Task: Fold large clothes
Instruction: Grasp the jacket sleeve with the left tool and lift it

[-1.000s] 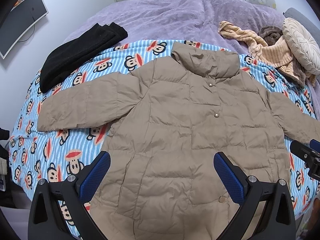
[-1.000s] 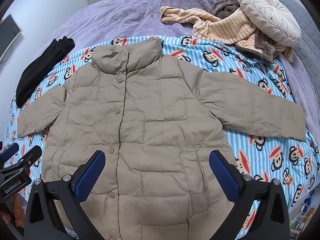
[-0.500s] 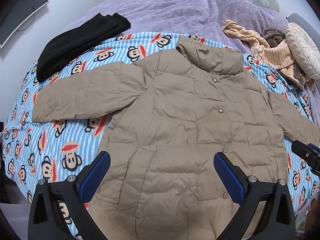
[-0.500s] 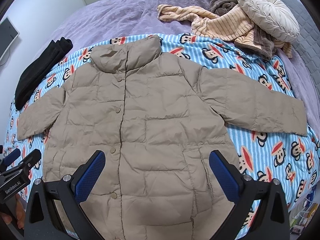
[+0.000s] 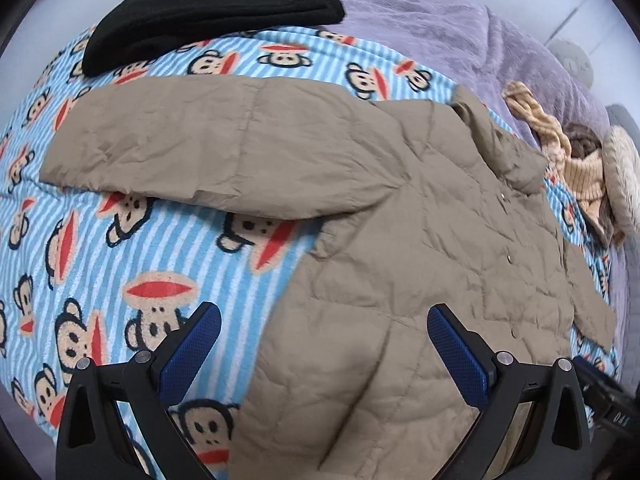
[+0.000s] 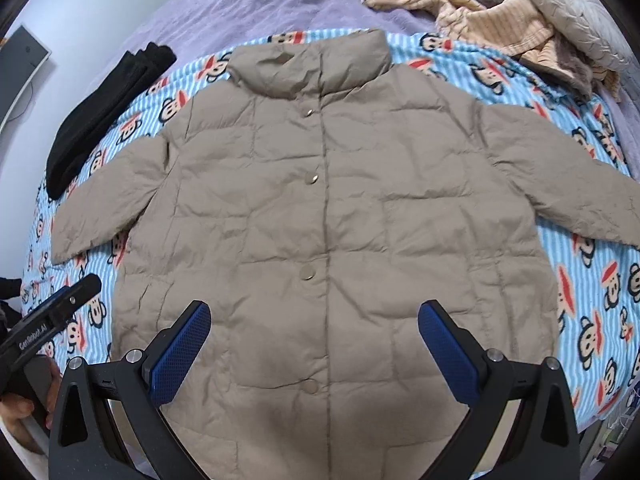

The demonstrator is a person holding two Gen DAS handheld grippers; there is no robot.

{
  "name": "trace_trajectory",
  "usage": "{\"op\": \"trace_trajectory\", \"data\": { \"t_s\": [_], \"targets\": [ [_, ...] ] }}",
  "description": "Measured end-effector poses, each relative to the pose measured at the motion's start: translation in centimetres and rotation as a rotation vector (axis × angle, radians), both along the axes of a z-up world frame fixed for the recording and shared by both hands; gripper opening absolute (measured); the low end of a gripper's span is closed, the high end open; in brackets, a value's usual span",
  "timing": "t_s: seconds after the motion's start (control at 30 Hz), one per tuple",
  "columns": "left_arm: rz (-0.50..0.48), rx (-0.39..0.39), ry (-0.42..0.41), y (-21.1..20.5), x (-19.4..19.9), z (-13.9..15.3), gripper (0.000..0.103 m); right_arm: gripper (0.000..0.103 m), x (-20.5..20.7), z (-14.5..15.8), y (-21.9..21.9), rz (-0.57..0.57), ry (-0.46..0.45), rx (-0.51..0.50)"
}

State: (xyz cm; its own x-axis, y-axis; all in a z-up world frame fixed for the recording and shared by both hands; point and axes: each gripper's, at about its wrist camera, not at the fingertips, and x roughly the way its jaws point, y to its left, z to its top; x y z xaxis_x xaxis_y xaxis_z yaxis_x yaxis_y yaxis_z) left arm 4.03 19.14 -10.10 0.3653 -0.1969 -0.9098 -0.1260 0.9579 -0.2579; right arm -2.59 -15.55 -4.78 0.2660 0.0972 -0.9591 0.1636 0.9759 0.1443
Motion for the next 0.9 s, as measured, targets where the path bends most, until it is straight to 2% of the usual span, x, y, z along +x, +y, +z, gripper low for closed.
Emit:
{"op": "trace_trajectory", "data": {
  "t_s": [0.2,0.27,0.33,0.43,0.6,0.63,0.67,0.73,0.77,0.8,0.83,0.9],
  "targets": [
    [0.22,-0.187,-0.023,10.9,3.0,-5.0,0.103,0.103,0.4,-3.2,6.0,0.032,0.018,0.06],
    [0.267,-0.24,-0.021,13.9,4.1,-6.9,0.103,0.103,0.7,-4.1,7.7,0.054,0.023,0.07],
    [0.305,-0.26,-0.005,16.3,5.1,-8.6,0.103,0.103,1.0,-4.9,9.4,0.076,0.031,0.074],
    [0.325,-0.294,-0.031,18.6,6.5,-9.6,0.103,0.103,1.7,-5.9,11.3,0.097,0.028,0.09],
    [0.34,-0.254,-0.07,18.8,9.4,-9.6,0.103,0.103,3.1,-6.9,13.2,0.106,0.01,0.106],
    [0.354,-0.239,-0.074,18.7,10.0,-9.6,0.099,0.103,3.5,-7.0,13.5,0.105,0.003,0.107],
    [0.376,-0.211,-0.08,18.7,10.5,-9.6,0.092,0.103,3.8,-7.0,13.7,0.104,-0.005,0.11],
    [0.4,-0.156,-0.08,18.7,11.5,-9.4,0.054,0.103,4.7,-7.1,14.1,0.097,-0.02,0.118],
    [0.397,-0.152,-0.085,18.9,11.9,-9.4,0.044,0.103,5.2,-7.2,14.2,0.095,-0.025,0.12],
    [0.387,-0.163,-0.091,19.2,12.2,-9.2,0.025,0.103,5.6,-7.2,14.4,0.094,-0.031,0.12],
    [0.377,-0.175,-0.096,19.3,12.3,-9.0,0.015,0.103,6.1,-7.2,14.5,0.092,-0.038,0.121],
    [0.351,-0.138,-0.123,19.6,12.4,-7.7,0.011,0.103,7.1,-7.0,14.7,0.092,-0.054,0.127]
  ]
}}
